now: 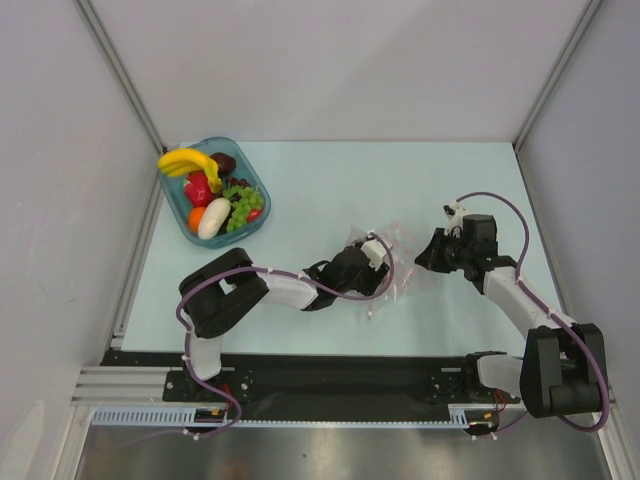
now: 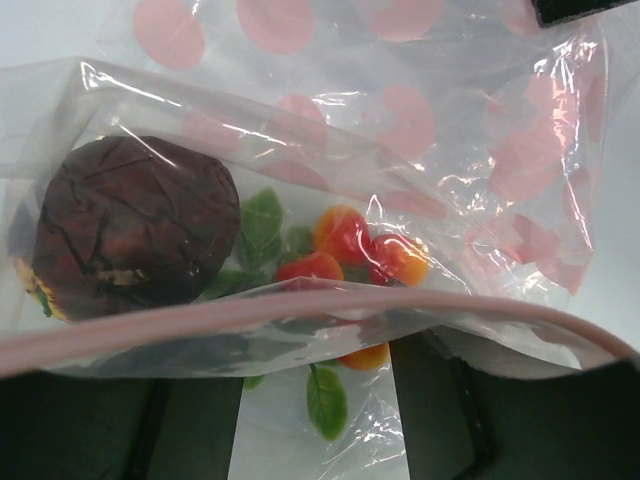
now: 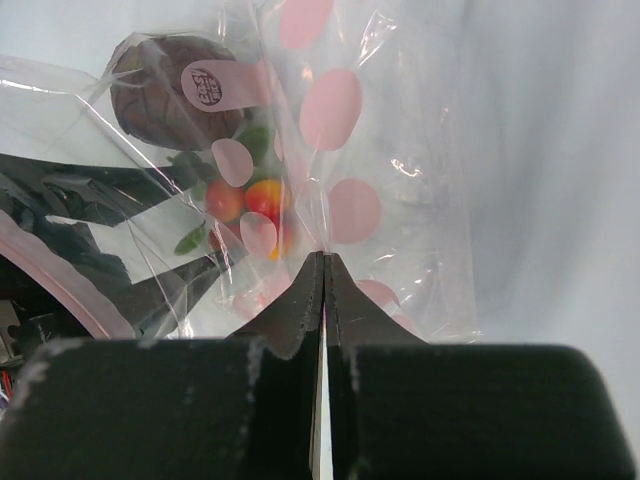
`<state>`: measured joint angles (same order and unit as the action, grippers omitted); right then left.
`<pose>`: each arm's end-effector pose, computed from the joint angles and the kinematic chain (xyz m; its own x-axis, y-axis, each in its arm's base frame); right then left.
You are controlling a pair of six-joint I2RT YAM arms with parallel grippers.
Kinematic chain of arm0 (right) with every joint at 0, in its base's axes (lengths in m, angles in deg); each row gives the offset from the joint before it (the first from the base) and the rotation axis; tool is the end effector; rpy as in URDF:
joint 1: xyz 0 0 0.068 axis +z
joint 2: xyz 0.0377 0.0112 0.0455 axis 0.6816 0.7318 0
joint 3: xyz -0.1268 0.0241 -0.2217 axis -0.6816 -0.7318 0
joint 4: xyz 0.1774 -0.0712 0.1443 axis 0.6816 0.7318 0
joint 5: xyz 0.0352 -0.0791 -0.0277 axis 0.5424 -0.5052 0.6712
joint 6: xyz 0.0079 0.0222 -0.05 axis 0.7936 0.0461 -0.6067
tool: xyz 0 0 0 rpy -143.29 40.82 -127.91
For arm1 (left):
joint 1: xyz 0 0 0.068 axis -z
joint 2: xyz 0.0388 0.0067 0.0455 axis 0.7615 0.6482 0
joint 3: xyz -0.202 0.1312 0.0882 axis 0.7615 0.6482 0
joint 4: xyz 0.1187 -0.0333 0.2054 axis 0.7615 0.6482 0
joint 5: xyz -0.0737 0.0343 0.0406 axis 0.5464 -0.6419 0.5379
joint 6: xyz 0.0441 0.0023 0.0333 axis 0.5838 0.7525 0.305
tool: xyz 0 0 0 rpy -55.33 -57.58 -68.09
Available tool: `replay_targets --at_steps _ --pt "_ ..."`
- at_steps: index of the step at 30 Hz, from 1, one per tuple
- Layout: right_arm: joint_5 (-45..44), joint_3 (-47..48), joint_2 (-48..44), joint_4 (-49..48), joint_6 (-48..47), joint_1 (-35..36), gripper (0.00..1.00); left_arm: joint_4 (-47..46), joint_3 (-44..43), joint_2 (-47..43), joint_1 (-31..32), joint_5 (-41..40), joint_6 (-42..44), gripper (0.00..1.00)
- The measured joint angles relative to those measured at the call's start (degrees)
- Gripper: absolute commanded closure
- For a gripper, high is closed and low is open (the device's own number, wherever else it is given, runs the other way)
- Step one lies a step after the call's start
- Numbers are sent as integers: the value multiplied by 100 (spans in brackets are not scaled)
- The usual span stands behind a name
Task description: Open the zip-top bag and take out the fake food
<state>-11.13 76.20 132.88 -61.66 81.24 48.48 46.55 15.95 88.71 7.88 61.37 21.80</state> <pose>0.2273 0.0373 0.2009 -0.7504 0.1521 -0.6433 -0.2068 0.8704 0.4469 0.2049 -0.3123 0.1419 -0.3406 0.3339 -0.8789 0.7425 0.6690 -0.0336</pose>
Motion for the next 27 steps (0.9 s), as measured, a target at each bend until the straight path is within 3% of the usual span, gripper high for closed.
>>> replay_targets --at_steps 7,10,12,13,17,27 --pt "46 -2 0 0 -28 0 100 721 -188 13 -24 -52 -83 30" --pt "55 -2 0 0 -28 2 100 855 -188 11 -22 -142 -122 62" --pt "55 -2 0 0 -28 2 100 874 -190 -2 -24 -162 -107 71" --pt "55 -2 0 0 -28 2 100 887 -190 -26 -31 -151 -98 80" --pt "55 0 0 0 -28 2 100 1110 -140 -195 -35 -66 -85 96" --pt "50 0 0 0 -28 2 100 1880 553 -2269 -50 638 -186 100"
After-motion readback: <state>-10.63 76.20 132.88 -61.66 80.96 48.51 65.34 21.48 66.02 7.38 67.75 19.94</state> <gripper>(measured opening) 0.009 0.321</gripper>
